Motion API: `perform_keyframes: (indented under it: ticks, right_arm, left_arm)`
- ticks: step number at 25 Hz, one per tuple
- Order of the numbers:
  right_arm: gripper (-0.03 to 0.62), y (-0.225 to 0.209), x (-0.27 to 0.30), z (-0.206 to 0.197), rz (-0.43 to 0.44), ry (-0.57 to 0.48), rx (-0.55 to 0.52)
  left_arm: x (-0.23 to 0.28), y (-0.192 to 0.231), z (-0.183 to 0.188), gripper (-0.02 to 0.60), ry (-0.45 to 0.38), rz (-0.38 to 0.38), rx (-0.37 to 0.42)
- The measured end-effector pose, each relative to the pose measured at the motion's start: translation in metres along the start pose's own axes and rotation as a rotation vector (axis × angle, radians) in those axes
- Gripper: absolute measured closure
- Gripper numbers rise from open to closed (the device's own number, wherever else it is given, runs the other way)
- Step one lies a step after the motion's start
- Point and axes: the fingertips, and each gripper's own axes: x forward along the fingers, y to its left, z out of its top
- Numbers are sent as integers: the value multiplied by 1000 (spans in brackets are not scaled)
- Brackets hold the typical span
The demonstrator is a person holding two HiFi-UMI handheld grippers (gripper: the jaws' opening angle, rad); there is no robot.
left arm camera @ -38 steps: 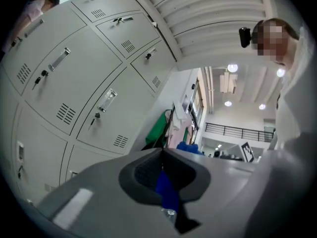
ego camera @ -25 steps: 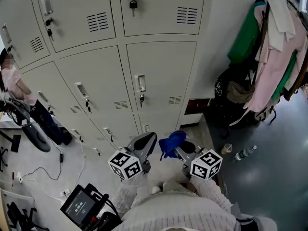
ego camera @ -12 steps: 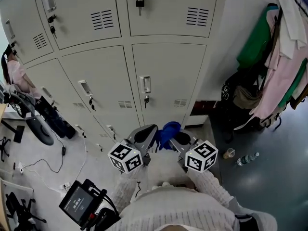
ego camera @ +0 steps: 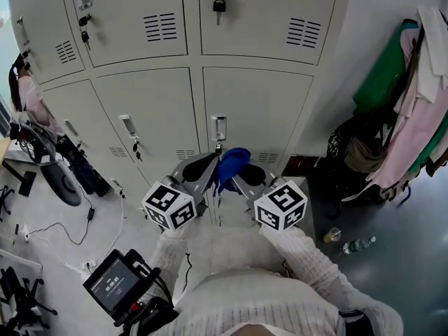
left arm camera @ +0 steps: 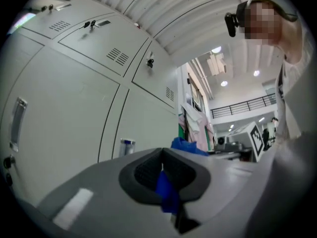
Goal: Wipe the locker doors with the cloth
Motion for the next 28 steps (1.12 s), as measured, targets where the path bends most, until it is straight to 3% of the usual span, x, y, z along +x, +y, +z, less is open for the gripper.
perform_keyframes:
  ticks: [7,14,22,28]
  right_arm:
    - [545,-32,44,89,-52,-127,-167]
    - [545,-56,63,154,-95,-194,-320]
    - [545,-69,83,171,-170,-145,-444]
    - [539,-77,89,170,-174,-144,-440]
  left_arm:
    - [24,34,77,575,-108,5,121]
    - [40,51,111,575,-149,-10,152]
    - [51,67,142,575,-186,-7,170]
    - [58,71,143,575,-179,-12,167]
